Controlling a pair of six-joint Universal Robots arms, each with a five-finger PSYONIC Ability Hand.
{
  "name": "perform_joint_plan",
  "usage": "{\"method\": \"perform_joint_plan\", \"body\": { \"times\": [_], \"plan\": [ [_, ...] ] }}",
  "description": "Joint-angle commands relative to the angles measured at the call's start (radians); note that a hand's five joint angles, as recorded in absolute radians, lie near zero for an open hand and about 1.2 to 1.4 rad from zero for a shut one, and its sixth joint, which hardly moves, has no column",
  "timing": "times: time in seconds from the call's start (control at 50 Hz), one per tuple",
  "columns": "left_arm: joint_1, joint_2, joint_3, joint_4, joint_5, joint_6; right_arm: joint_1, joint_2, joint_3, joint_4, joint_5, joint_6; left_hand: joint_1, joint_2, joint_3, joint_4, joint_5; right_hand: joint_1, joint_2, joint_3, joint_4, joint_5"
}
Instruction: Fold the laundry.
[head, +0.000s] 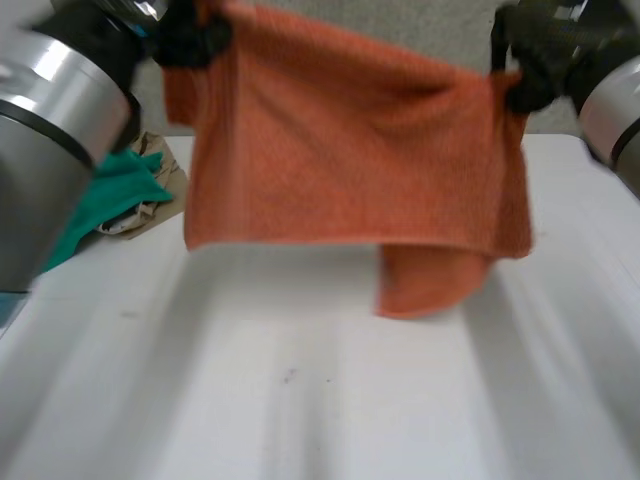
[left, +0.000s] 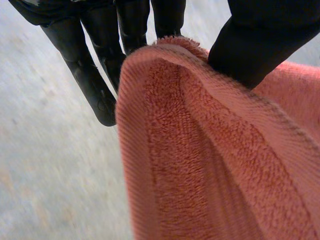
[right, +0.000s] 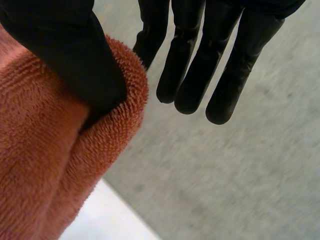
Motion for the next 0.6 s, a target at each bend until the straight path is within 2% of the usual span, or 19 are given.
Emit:
{"method": "perform_joint_plan", "body": {
  "times": [0.02, 0.12, 0.24, 0.42, 0.44, 0.46, 0.48, 0.52, 0.54, 0.56, 0.6],
  "plan": [
    [0.002, 0.097, -0.031, -0.001, -0.010, -0.050, 0.003, 0.010, -0.206, 0.137, -0.021, -0.009, 0.258, 0.198, 0.210, 0.195, 0.248, 0.446, 0.221, 0.217, 0.209, 0.252],
    [0.005, 0.037, -0.059, -0.002, -0.019, -0.049, 0.006, 0.115, -0.245, 0.178, -0.070, -0.009, 0.258, 0.198, 0.210, 0.195, 0.248, 0.446, 0.221, 0.217, 0.209, 0.252],
    [0.031, -0.157, -0.058, 0.001, -0.025, -0.046, 0.022, 0.239, -0.245, 0.180, -0.073, -0.012, 0.258, 0.198, 0.210, 0.195, 0.248, 0.446, 0.221, 0.217, 0.209, 0.252],
    [0.166, -0.521, 0.091, 0.013, -0.040, -0.012, 0.132, 0.531, -0.329, 0.143, -0.072, -0.038, 0.258, 0.198, 0.210, 0.195, 0.248, 0.446, 0.221, 0.217, 0.209, 0.252],
    [0.171, -0.546, 0.108, 0.013, -0.046, -0.009, 0.160, 0.575, -0.352, 0.133, -0.073, -0.050, 0.258, 0.198, 0.210, 0.195, 0.248, -0.021, -0.246, -0.250, -0.258, -0.215],
    [0.182, -0.590, 0.152, 0.011, -0.071, 0.000, 0.176, 0.606, -0.378, 0.128, -0.070, -0.061, 0.165, 0.106, 0.117, 0.102, 0.155, -0.555, -0.780, -0.783, -0.791, -0.748],
    [0.185, -0.613, 0.178, 0.011, -0.085, 0.008, 0.180, 0.618, -0.395, 0.128, -0.061, -0.064, -0.077, -0.137, -0.125, -0.140, -0.087, -0.776, -1.001, -1.005, -1.013, -0.969],
    [0.186, -0.629, 0.197, 0.011, -0.097, 0.016, 0.181, 0.632, -0.424, 0.128, -0.055, -0.065, -0.453, -0.513, -0.501, -0.516, -0.463, -0.776, -1.001, -1.005, -1.013, -0.969],
    [0.185, -0.630, 0.202, 0.013, -0.099, 0.020, 0.180, 0.631, -0.442, 0.126, -0.049, -0.059, -0.807, -0.866, -0.855, -0.870, -0.817, -0.776, -1.001, -1.005, -1.013, -0.969],
    [0.185, -0.629, 0.200, 0.013, -0.100, 0.022, 0.181, 0.625, -0.443, 0.128, -0.046, -0.056, -0.935, -0.995, -0.983, -0.999, -0.946, -0.776, -1.001, -1.005, -1.013, -0.969],
    [0.180, -0.627, 0.186, 0.011, -0.100, 0.022, 0.181, 0.588, -0.441, 0.129, -0.026, -0.047, -0.940, -0.999, -0.987, -1.003, -0.950, -0.776, -1.001, -1.005, -1.013, -0.969]
  ]
}}
